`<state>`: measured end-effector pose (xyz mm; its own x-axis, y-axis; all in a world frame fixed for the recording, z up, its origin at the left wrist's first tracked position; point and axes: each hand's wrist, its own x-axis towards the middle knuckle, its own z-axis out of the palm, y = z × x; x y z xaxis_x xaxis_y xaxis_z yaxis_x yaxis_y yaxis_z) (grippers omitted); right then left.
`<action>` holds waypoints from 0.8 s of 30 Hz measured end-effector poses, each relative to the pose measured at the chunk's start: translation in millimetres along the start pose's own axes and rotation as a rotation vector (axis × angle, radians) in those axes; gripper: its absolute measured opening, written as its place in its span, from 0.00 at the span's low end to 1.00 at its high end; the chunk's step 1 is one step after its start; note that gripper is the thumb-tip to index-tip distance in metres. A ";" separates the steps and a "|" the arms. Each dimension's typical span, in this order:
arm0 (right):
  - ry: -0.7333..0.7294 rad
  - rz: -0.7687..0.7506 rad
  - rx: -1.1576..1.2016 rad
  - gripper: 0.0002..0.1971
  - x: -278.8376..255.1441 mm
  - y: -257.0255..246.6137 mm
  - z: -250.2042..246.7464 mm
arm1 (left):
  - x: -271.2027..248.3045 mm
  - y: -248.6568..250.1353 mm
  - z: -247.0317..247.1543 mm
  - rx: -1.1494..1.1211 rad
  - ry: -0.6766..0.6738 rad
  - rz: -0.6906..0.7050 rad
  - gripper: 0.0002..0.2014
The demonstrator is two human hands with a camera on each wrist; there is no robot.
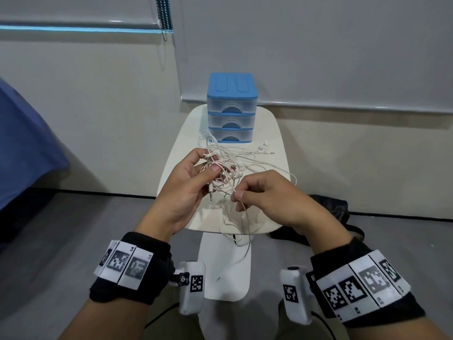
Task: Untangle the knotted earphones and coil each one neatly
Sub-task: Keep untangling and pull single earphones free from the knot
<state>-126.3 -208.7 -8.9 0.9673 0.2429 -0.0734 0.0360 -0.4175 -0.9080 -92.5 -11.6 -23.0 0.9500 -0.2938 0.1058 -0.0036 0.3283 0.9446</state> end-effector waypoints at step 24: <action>0.340 -0.115 0.460 0.19 2.6 -7.3 19.4 | 2.2 -7.8 7.8 0.112 0.005 0.150 0.16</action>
<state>-128.9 -188.0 -10.5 0.9926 -0.0626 0.1041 0.1065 0.0362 -0.9937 -92.9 -21.9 -27.7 0.9377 -0.2445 0.2468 -0.1800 0.2658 0.9471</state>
